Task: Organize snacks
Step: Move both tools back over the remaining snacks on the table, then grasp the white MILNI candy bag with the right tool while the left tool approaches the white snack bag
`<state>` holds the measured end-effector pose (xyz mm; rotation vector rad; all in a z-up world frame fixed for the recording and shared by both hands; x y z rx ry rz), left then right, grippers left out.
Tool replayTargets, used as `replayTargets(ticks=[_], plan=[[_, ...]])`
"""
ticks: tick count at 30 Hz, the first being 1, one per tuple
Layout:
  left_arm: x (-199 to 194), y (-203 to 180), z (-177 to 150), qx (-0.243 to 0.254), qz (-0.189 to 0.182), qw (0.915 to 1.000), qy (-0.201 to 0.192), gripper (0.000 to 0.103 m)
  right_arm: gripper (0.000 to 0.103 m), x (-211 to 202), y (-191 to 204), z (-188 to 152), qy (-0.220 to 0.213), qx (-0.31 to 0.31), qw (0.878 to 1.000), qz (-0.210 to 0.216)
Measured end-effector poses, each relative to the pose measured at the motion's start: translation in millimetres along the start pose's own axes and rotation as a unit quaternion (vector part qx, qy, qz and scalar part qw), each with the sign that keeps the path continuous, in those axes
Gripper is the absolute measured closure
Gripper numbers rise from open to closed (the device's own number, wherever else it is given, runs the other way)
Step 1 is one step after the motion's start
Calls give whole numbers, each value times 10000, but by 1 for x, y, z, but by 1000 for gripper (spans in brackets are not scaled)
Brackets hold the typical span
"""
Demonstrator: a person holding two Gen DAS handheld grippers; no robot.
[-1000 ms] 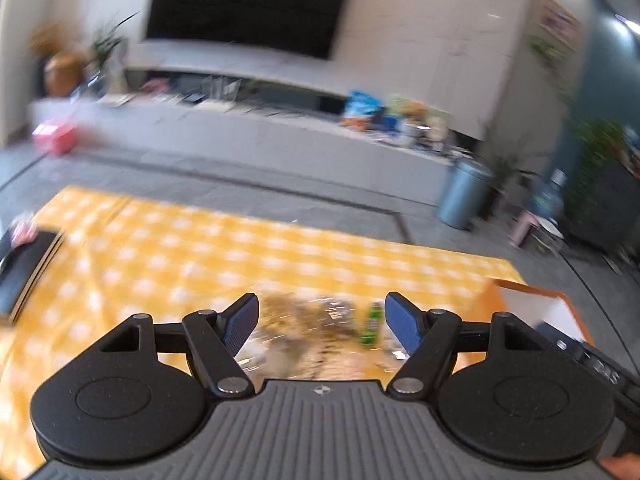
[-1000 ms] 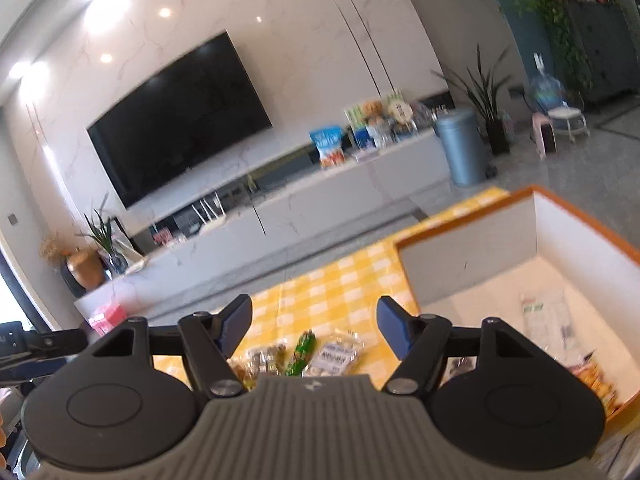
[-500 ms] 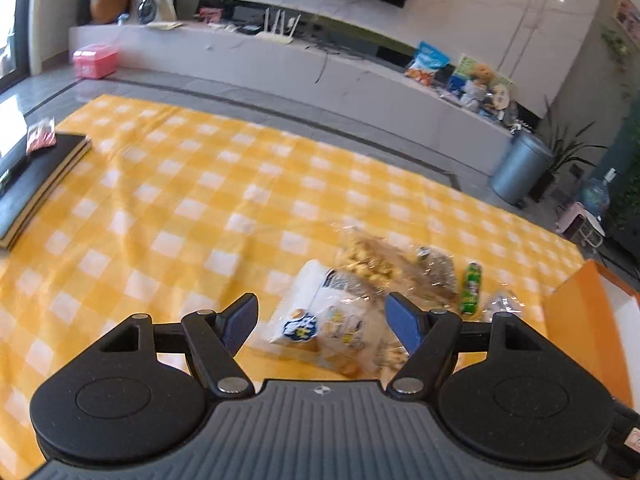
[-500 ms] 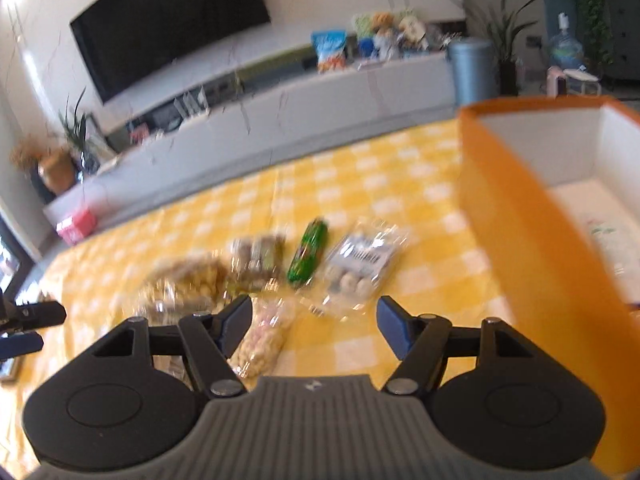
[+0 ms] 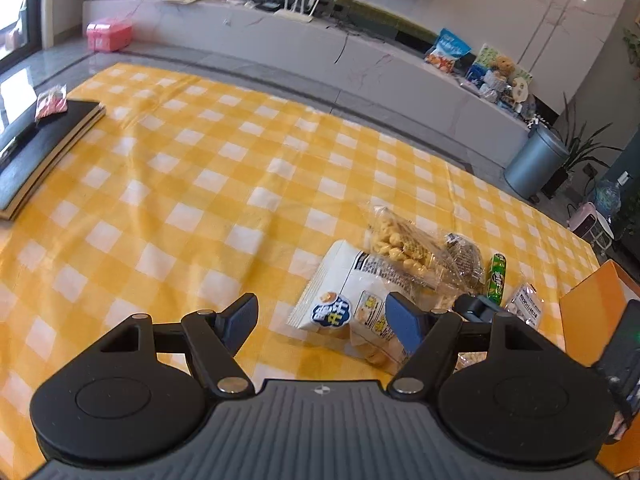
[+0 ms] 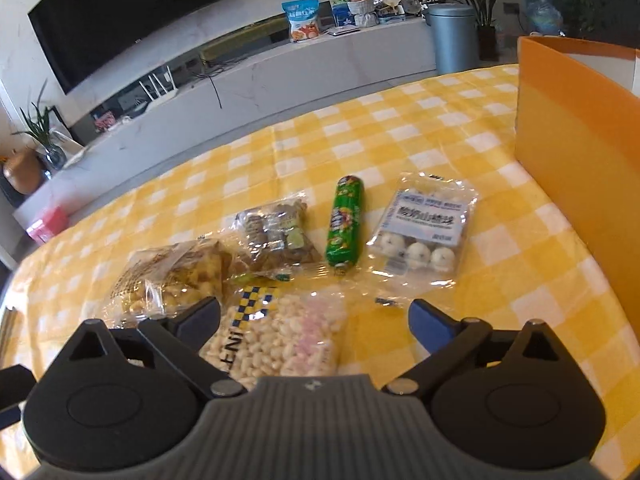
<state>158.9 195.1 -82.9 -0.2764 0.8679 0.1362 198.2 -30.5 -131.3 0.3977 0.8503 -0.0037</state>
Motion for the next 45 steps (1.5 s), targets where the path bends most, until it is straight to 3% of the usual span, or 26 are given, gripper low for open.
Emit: replayTargets(ticks=[4,9,18,22,30,34,37,41,45], plan=[[-10,-2,2,-44,-249,9995,-186,18,3,9,9,-13,-112,-259,9994,-186],[-11,-3,3,-38,-151,9997,-194,18,4,7,8,-18,-306,-345,9989,-81],[-16,-5,3,151,-26,9997,-216,18,9,-16,-19,-27,390,-794,9955,337],[-16,-12,1,317,11,9993,-209,18,9,-22,-25,-28,556,-919,9940,202],[-10,-30,-5,655,63,9978,-117,17,7,-18,-22,-31,245,-858,9959,163],[-6,-38,-8,595,-68,9982,-15,17,7,-19,-19,-34,71,-931,9955,179],[-5,-47,-11,798,-208,9966,-53,16,13,-21,-21,-33,115,-806,9958,407],[3,-54,-18,1055,-141,9943,-93,16,31,-23,-29,-25,243,-533,9965,600],[11,-60,-22,1256,-79,9921,-24,16,30,-21,-38,-19,270,-464,9970,556]])
Point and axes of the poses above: each gripper's, at about its wrist camera, not at the fingertips, and x roughly the way its jaws point, y to its left, z to its top, the point moved 5 cm from there along x, roughly the way its jaws point, and after that the axes turned 8 degrees about x, right-handed, at the moved point
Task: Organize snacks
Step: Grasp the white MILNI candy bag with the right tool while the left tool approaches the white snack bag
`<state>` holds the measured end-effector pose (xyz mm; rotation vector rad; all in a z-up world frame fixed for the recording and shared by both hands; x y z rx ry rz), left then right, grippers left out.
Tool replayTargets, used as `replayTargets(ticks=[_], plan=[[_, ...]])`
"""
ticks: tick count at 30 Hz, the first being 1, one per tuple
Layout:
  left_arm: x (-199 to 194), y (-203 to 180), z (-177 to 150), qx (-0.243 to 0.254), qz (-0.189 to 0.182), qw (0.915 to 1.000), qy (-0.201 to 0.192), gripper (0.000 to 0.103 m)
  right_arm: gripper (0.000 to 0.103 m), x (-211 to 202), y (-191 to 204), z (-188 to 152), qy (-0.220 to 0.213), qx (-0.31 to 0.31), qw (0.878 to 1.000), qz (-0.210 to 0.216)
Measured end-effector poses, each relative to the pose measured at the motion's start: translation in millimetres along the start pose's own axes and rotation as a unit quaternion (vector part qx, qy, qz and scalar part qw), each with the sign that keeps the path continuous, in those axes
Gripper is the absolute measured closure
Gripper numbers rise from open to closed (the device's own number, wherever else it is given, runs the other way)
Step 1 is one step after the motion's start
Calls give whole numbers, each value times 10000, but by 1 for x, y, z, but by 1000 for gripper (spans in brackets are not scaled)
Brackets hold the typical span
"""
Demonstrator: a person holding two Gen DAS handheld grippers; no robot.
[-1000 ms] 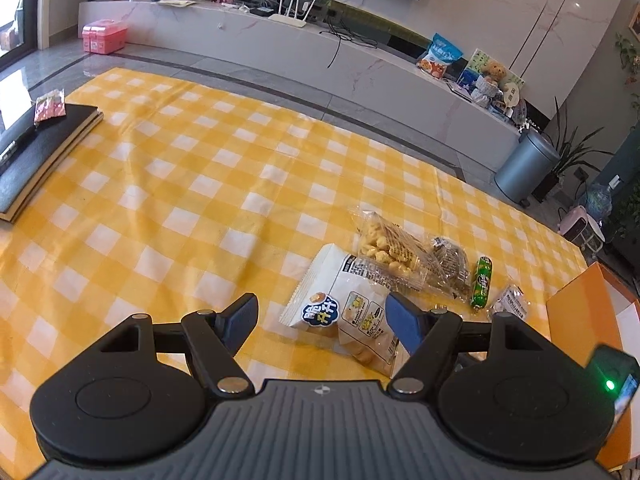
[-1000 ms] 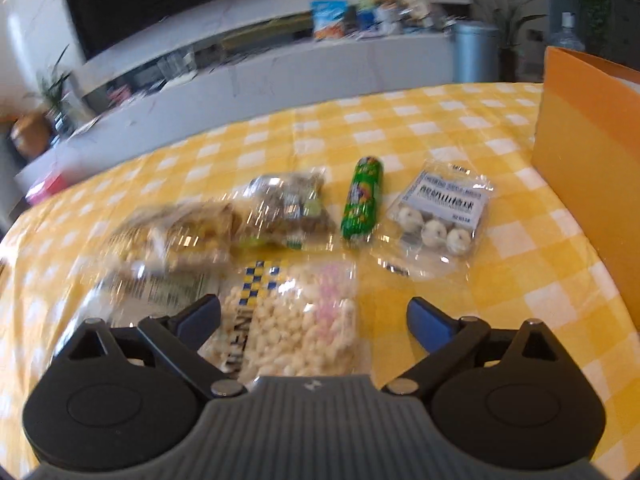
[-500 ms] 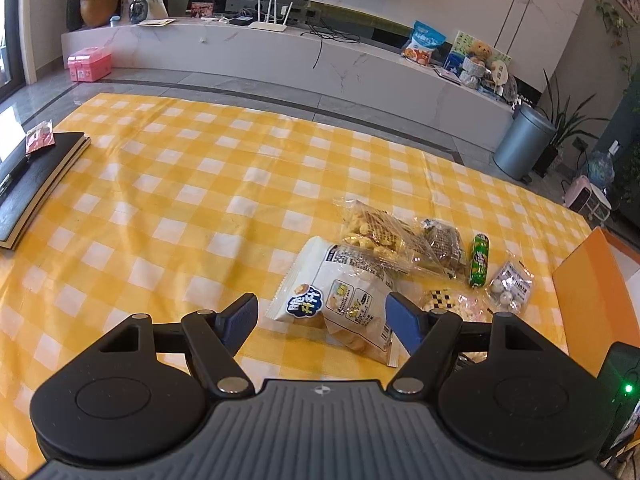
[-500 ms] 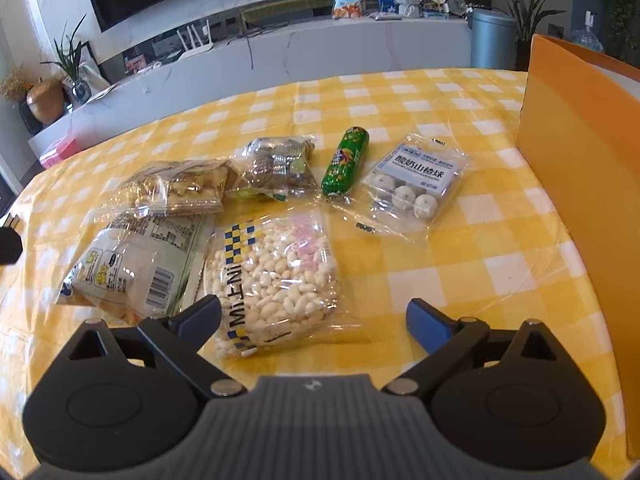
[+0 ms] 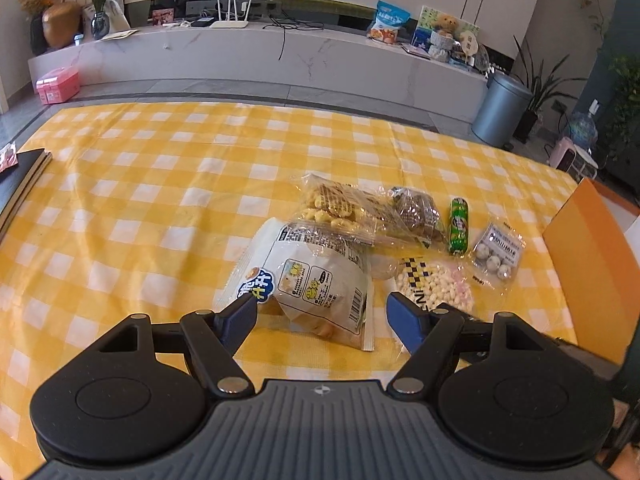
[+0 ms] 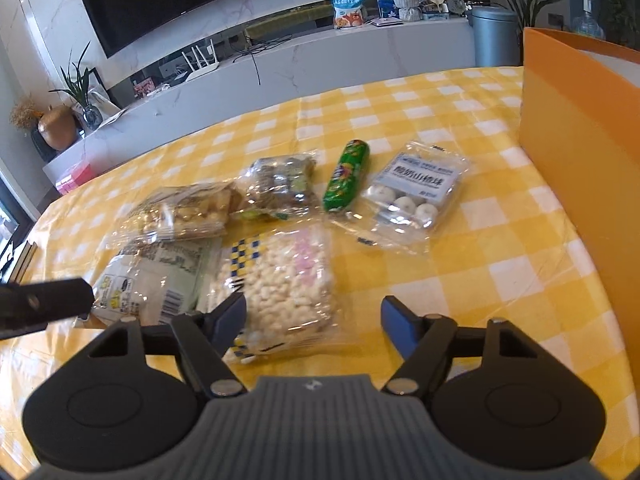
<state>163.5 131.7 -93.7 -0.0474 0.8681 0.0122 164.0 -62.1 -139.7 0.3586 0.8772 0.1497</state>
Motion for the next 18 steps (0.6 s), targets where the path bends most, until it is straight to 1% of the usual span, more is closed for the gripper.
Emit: replayTargets(ticks=[2,3,4,6,8,11,15,18], plan=[[0,1,0,-8,36,10000,20,16,27,0,-5,3,101,185,9998,-4],[0,3,-1,-36,53,10000,31,16,21,-1,-7,5,164,375,9992,19],[-1,5,-1,-65,64,10000,38,16,18,-2,-10,7,193,606,9979,78],[-3,9,-1,-132,86,9999,27,16,8,-5,-13,9,99,1046,9943,155],[-7,14,1,-203,91,9998,-16,16,7,-7,-12,8,-39,1248,9921,92],[-10,21,4,-315,94,9994,-69,16,6,-6,-3,3,-132,1203,9926,-70],[-15,28,6,-396,27,9991,-158,16,4,1,12,-8,-296,794,9951,-505],[-15,33,6,-513,-18,9985,-171,16,3,7,18,-7,-566,742,9936,-643]])
Point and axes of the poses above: each gripper's, at about its wrist camera, not at the fingertips, and x roughly the way its jaws point, y to its left, z to its top, the point moved 5 cm from there along x, roughly the way its jaws point, and after that the axes turned 8 degrees about x, right-handed, at the moved point
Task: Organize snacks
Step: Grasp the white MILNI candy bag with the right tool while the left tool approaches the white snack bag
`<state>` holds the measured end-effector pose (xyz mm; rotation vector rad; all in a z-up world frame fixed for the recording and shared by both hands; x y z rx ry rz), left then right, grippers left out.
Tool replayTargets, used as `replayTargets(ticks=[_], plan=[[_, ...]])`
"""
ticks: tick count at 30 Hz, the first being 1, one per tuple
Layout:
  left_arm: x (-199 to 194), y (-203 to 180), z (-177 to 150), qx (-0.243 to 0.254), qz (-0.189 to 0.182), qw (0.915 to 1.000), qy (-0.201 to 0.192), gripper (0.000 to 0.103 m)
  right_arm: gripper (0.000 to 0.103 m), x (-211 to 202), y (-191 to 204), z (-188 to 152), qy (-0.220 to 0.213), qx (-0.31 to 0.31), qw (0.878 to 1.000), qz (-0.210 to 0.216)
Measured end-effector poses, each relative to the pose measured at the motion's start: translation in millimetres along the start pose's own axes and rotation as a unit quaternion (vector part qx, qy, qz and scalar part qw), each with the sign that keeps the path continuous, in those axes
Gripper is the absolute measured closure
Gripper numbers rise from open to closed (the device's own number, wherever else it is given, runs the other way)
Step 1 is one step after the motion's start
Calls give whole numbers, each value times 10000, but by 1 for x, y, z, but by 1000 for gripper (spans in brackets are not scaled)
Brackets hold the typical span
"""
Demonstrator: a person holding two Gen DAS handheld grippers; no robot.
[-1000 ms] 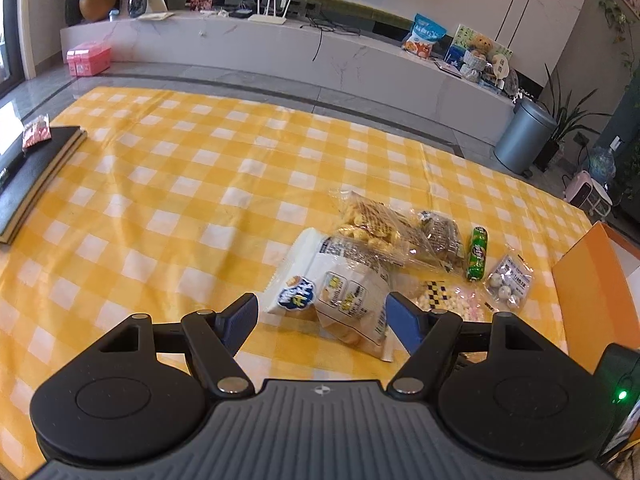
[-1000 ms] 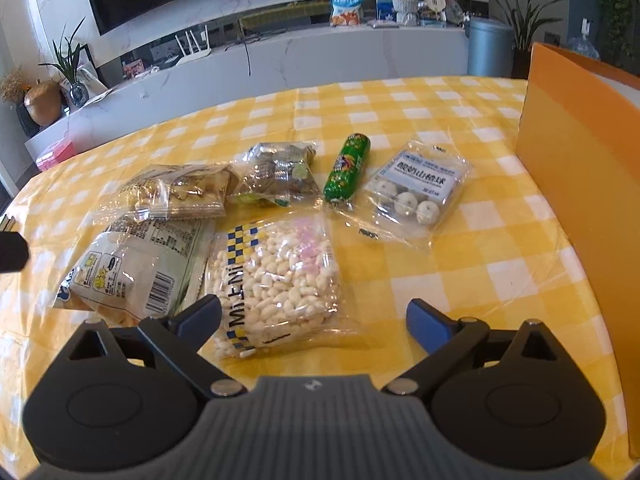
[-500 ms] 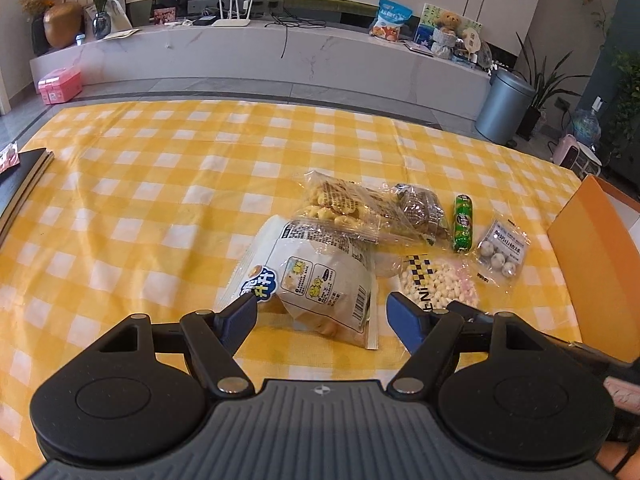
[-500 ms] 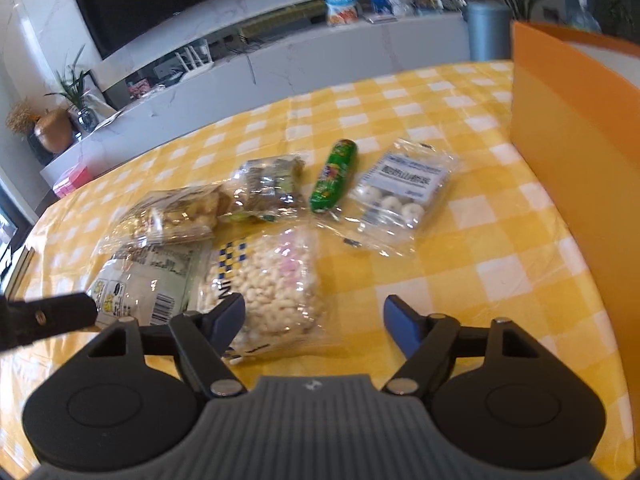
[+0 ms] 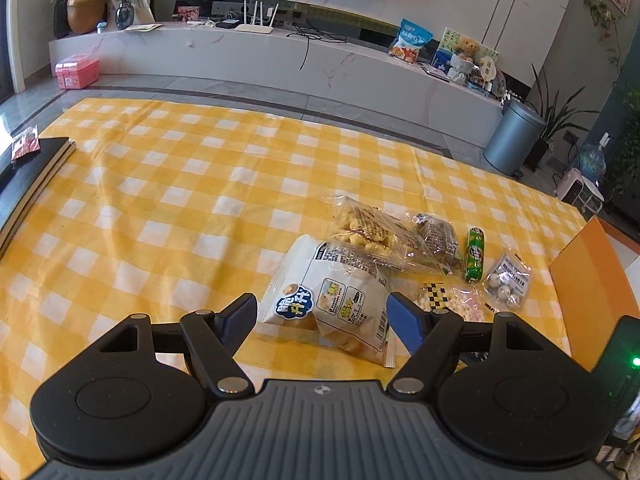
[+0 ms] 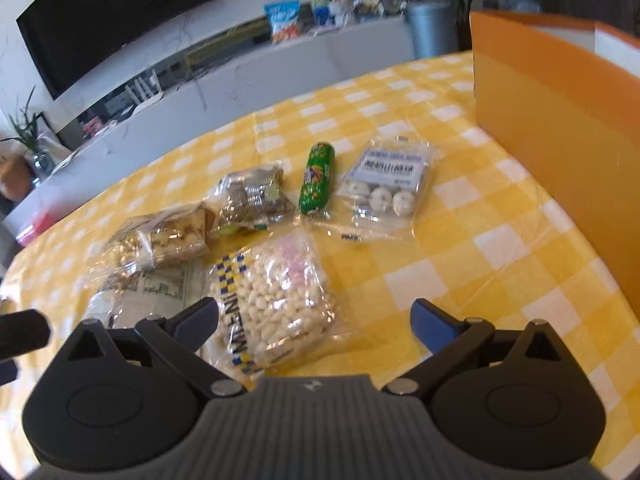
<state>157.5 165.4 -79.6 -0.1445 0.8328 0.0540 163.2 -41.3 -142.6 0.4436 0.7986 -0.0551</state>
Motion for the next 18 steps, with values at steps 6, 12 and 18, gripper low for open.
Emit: replayTargets(ticks=[6,12,18], plan=[[1,5,0,-102,-82,9999,10,16,3,12,13,2,-1,-1014,9943,321],[3,5,0,-147,-166,9997,63,16,3,17,11,5,204,-1379,9877,712],[4,6,-2,-224,-67,9997,113,16,3,25,27,-13,94,-2271,9724,532]])
Point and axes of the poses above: each gripper's, at about its wrist camera, not at the fingertips, and x roughly the way its jaws point, y to its left, z to its top, the point moved 5 cm from there along x, roughly the way its jaws point, and after that the axes turned 8 degrees about x, right-handed, at the moved point
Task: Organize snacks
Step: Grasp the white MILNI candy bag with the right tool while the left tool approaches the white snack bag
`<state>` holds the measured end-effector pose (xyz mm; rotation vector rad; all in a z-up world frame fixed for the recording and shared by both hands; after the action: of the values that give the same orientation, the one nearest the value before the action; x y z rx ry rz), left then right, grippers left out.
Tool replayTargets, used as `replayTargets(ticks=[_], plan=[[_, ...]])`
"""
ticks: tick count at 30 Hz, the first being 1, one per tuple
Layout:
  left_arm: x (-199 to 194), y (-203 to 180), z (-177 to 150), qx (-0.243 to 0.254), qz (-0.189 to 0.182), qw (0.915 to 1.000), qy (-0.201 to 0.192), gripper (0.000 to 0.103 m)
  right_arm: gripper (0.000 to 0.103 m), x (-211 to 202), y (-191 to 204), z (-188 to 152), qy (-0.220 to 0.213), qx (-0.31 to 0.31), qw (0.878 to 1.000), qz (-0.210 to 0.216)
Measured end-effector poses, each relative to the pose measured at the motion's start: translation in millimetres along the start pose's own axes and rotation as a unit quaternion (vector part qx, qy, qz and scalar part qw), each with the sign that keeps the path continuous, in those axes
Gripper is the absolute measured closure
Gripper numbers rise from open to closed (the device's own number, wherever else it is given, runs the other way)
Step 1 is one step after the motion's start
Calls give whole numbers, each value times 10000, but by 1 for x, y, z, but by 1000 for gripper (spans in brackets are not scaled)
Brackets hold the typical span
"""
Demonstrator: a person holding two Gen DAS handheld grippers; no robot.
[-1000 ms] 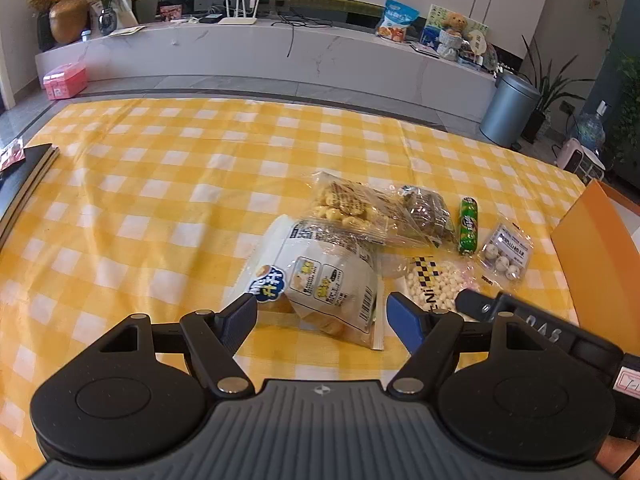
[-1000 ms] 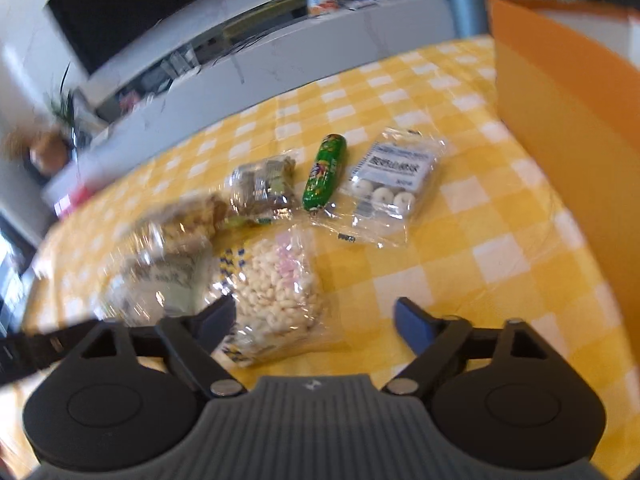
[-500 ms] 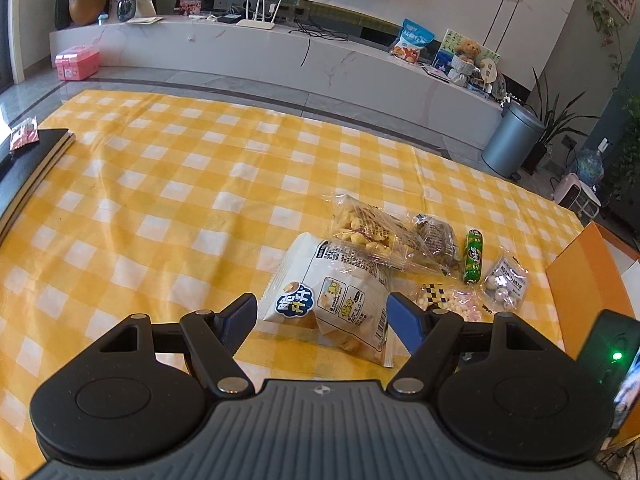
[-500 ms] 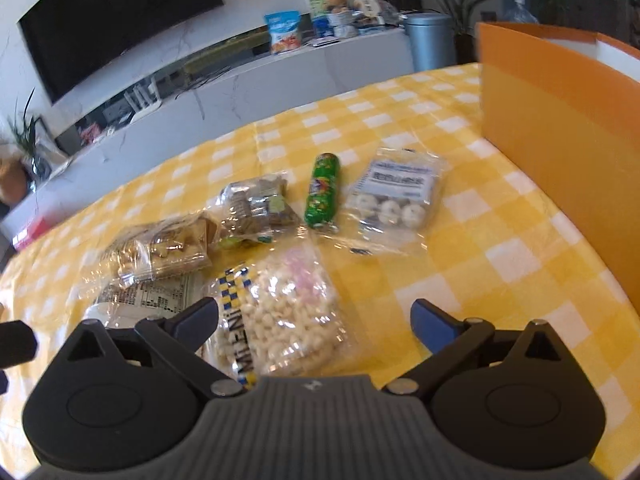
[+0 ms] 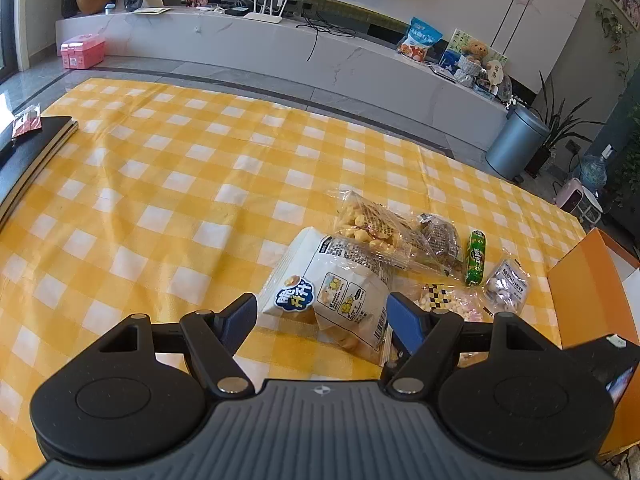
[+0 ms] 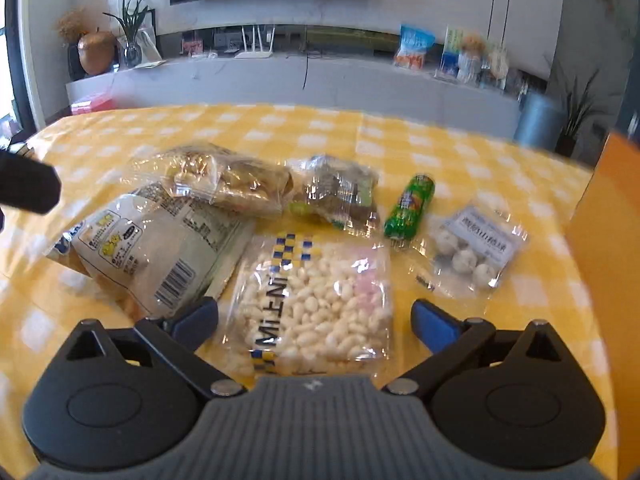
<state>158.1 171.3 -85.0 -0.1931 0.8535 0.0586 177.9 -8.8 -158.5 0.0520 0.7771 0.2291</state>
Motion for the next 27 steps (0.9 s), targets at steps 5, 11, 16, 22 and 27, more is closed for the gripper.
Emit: replayTargets(ticks=[5,11,16,22,27], plan=[[-1,0,0,-32,31,10000,-35,16,15,1,-13,4,-129,69,9999,50],[3,-14,-3,448,-324,9985,-60,16,25,-5,-24,8,-184,437,9988,109],[7,-33,-4,1166,-700,9902,-325,14,25,-17,-37,13,-217,439,9988,-55],[36,-42,-12,1458,-869,9854,-160,13,25,-27,-49,17,-304,592,9976,-167],[56,-54,-16,1879,-445,9810,-163,7,25,-26,-59,14,-247,934,9952,-161]])
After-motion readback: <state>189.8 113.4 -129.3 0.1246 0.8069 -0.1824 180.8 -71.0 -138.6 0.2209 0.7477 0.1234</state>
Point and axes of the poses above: each gripper's, at about its wrist camera, not at the fingertips, and x roughly the way its jaws point, y to its left, z to its top, the point moved 5 cm from there along x, roughly the way its jaws point, and after that the axes turned 8 degrees about x, right-handed, at the moved point
